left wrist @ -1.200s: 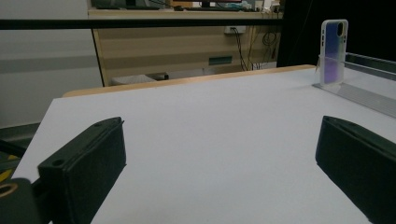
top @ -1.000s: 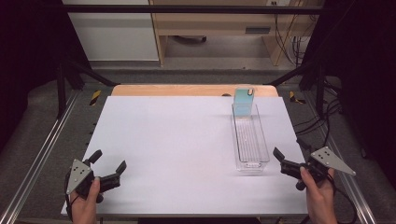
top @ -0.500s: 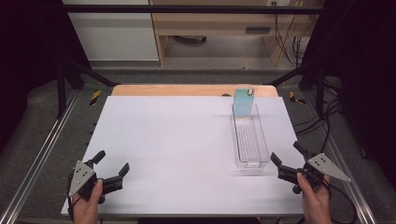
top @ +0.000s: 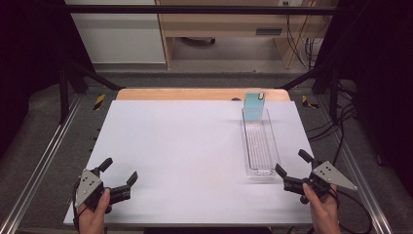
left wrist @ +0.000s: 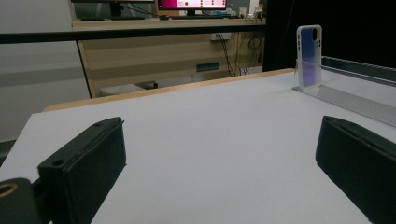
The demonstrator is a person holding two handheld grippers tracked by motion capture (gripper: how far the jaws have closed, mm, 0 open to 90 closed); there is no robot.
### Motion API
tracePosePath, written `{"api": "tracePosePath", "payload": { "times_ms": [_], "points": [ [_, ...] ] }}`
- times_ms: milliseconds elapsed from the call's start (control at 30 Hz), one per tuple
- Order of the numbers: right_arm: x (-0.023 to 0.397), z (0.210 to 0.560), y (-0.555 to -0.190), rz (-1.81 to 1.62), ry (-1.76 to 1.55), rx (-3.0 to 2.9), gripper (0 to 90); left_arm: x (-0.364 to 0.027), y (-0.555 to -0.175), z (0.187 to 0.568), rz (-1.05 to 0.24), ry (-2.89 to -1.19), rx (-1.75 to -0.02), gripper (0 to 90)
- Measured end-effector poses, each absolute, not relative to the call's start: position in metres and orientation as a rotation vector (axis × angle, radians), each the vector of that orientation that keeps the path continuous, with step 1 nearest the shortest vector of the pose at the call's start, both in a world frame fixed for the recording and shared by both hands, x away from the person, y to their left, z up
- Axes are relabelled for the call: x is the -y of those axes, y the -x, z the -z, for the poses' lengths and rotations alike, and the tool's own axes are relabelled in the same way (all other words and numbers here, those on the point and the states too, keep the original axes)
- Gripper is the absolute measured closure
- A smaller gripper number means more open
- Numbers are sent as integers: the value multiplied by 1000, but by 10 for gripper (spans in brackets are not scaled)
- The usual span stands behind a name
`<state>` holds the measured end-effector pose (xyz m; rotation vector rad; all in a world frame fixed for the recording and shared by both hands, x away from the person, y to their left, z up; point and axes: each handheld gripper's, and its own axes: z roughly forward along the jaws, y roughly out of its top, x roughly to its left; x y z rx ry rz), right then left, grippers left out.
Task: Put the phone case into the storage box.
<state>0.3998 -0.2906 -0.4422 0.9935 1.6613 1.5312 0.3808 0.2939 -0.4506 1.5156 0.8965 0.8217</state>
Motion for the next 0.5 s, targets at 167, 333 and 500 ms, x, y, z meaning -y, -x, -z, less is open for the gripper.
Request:
{"api": "tracePosePath", "payload": {
  "times_ms": [167, 333, 500],
  "points": [
    [286, 445, -401, -1550, -977, -1680, 32, -293, -376, 450, -824, -1513, -887, 12],
    [282, 448, -402, -1569, -970, -1694, 32, -292, -374, 449, -823, -1506, -878, 12],
    [276, 450, -407, -1589, -955, -1719, 32, -289, -373, 449, -828, -1508, -868, 12]
  ]
}}
